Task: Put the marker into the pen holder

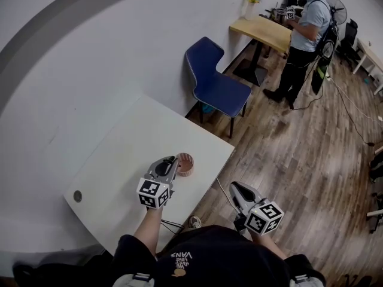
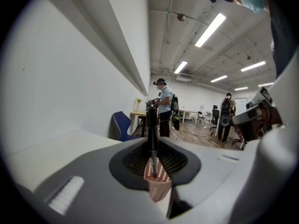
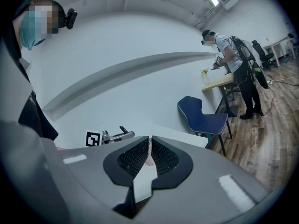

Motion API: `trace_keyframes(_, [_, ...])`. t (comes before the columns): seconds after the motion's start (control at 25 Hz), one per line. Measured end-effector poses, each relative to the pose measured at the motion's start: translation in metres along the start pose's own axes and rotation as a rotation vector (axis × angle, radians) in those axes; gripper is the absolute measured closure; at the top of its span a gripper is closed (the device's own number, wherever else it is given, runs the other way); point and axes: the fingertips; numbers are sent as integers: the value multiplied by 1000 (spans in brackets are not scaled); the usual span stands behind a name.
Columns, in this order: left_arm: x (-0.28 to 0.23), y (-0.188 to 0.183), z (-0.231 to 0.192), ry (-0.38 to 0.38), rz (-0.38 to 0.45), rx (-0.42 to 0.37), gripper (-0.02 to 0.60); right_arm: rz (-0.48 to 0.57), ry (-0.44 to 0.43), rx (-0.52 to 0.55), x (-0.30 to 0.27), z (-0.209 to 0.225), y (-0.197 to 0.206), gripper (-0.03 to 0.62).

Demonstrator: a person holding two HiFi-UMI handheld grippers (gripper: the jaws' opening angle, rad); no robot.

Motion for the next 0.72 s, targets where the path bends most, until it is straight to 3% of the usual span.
trace_keyframes(0.4, [-9,17,0,-6,-55,-49,483,-2,10,-6,-1,1,1,592])
trace_keyframes(0.72, [-12,31,2,-3,-83,-36,483,-1,17,-7,1,1,3,592])
Point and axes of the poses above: the fingertips, and each gripper's own axes: x backward along the fingers, z to its right, y out of its underside, and after that the axes turned 9 degrees about -y, right-handed
